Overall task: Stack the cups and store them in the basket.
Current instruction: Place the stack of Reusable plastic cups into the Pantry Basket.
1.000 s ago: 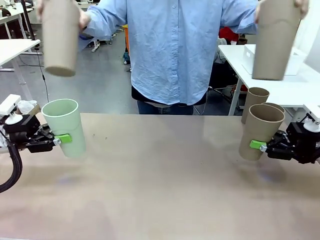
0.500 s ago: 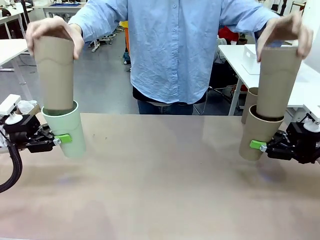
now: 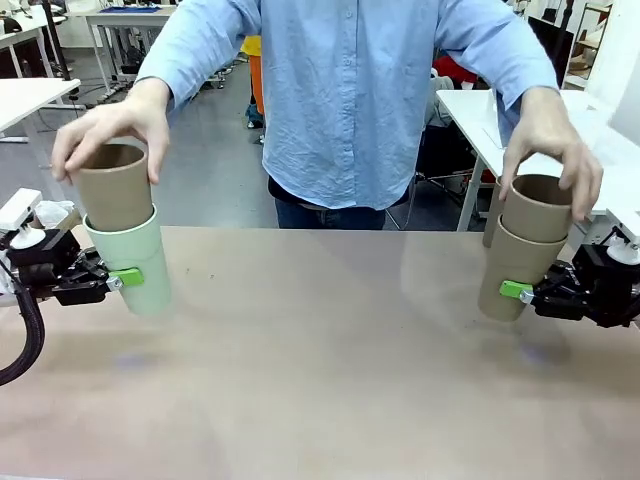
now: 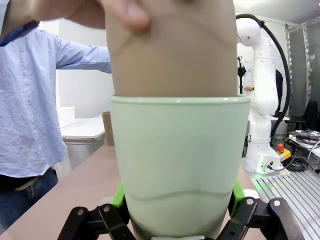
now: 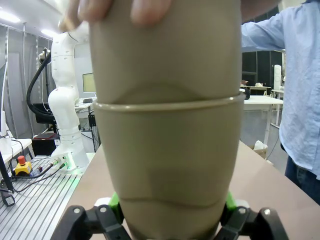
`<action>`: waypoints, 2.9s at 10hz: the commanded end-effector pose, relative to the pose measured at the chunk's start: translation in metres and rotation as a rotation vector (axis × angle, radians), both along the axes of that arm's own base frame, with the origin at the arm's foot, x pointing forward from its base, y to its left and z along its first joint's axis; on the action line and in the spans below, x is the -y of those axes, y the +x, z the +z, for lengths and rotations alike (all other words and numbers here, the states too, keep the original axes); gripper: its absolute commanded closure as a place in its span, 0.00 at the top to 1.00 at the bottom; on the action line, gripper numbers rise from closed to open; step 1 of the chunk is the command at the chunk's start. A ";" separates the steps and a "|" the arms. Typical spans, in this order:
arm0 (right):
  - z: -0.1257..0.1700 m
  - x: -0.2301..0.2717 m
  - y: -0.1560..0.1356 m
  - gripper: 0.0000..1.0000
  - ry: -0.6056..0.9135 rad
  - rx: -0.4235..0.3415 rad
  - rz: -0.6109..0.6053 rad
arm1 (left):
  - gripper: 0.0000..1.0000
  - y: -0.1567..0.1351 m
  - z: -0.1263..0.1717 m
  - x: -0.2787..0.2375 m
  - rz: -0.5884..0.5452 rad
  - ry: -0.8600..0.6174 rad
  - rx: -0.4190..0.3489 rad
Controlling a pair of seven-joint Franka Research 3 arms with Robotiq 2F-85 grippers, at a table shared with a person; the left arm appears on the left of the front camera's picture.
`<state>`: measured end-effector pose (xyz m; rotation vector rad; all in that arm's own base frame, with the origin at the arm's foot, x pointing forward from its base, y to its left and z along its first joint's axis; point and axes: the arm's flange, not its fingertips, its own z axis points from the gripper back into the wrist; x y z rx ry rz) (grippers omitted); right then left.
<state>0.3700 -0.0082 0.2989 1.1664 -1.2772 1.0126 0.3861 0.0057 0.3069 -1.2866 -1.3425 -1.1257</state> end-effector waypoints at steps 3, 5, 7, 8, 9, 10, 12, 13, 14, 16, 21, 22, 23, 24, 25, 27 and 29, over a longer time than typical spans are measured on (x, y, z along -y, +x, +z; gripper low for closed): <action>0.002 0.000 0.001 0.84 -0.002 0.008 -0.001 | 0.87 0.000 0.001 0.000 0.012 -0.006 0.004; 0.002 0.000 0.001 0.84 -0.002 0.008 -0.001 | 0.87 0.000 0.001 0.000 0.012 -0.006 0.004; 0.002 0.000 0.001 0.84 -0.002 0.008 -0.001 | 0.87 0.000 0.001 0.000 0.012 -0.006 0.004; 0.002 0.000 0.001 0.84 -0.002 0.008 -0.001 | 0.87 0.000 0.001 0.000 0.012 -0.006 0.004; 0.002 0.000 0.001 0.84 -0.002 0.008 -0.001 | 0.87 0.000 0.001 0.000 0.012 -0.006 0.004; 0.002 0.000 0.001 0.84 -0.002 0.008 -0.001 | 0.87 0.000 0.001 0.000 0.012 -0.006 0.004; 0.002 0.000 0.001 0.84 -0.002 0.008 -0.001 | 0.87 0.000 0.001 0.000 0.012 -0.006 0.004; 0.002 0.000 0.001 0.84 -0.002 0.008 -0.001 | 0.87 0.000 0.001 0.000 0.012 -0.006 0.004; 0.002 0.000 0.001 0.84 -0.002 0.008 -0.001 | 0.87 0.000 0.001 0.000 0.012 -0.006 0.004; 0.002 0.000 0.001 0.84 -0.002 0.008 -0.001 | 0.87 0.000 0.001 0.000 0.012 -0.006 0.004; 0.002 0.000 0.001 0.84 -0.002 0.008 -0.001 | 0.87 0.000 0.001 0.000 0.012 -0.006 0.004; 0.002 0.000 0.001 0.84 -0.002 0.008 -0.001 | 0.87 0.000 0.001 0.000 0.012 -0.006 0.004; 0.002 0.000 0.001 0.84 -0.002 0.008 -0.001 | 0.87 0.000 0.001 0.000 0.012 -0.006 0.004; 0.002 0.000 0.001 0.84 -0.002 0.008 -0.001 | 0.87 0.000 0.001 0.000 0.012 -0.006 0.004; 0.002 0.000 0.001 0.84 -0.002 0.008 -0.001 | 0.87 0.000 0.001 0.000 0.012 -0.006 0.004; 0.002 0.000 0.001 0.84 -0.002 0.008 -0.001 | 0.87 0.000 0.001 0.000 0.012 -0.006 0.004; 0.002 0.000 0.001 0.84 -0.002 0.008 -0.001 | 0.87 0.000 0.001 0.000 0.012 -0.006 0.004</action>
